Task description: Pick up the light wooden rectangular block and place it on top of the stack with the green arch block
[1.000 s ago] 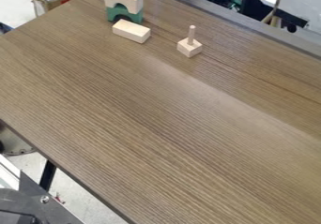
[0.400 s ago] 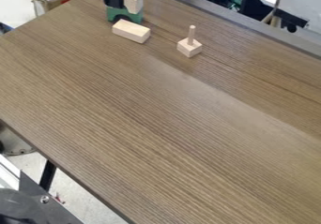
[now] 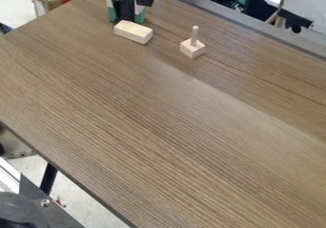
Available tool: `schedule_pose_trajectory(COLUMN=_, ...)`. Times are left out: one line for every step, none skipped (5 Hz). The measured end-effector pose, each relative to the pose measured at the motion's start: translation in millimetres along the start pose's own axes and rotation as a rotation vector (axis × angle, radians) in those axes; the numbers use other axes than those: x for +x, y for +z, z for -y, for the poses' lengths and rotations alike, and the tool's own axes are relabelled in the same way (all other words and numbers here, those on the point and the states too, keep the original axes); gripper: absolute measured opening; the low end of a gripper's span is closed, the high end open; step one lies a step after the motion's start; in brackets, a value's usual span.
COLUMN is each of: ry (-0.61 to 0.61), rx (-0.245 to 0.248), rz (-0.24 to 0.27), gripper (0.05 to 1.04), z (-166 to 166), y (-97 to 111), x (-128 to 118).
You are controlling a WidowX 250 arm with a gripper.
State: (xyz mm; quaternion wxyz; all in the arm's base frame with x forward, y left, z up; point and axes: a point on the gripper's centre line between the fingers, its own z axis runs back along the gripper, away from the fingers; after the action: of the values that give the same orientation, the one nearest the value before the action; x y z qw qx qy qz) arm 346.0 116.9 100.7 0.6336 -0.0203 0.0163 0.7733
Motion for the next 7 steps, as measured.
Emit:
schedule_pose_trajectory(ry=-0.003, rx=0.013, rz=-0.012, gripper=0.999, z=3, y=-18, x=0)
schedule_pose_trajectory(ry=-0.014, rx=0.026, rz=-0.015, gripper=0.999, z=5, y=-30, x=-2)
schedule_pose_trajectory(ry=-0.03, rx=0.035, rz=-0.006, gripper=0.999, z=12, y=-41, x=-7)
schedule_pose_trajectory(ry=-0.039, rx=0.039, rz=-0.001, gripper=0.999, z=16, y=-43, x=-9)
schedule_pose_trajectory(ry=-0.042, rx=0.047, rz=-0.002, gripper=0.999, z=21, y=-49, x=-10)
schedule_pose_trajectory(ry=-0.043, rx=0.035, rz=-0.006, gripper=0.999, z=26, y=-48, x=-11)
schedule_pose_trajectory(ry=-0.042, rx=0.049, rz=-0.017, gripper=0.999, z=27, y=-56, x=-10)
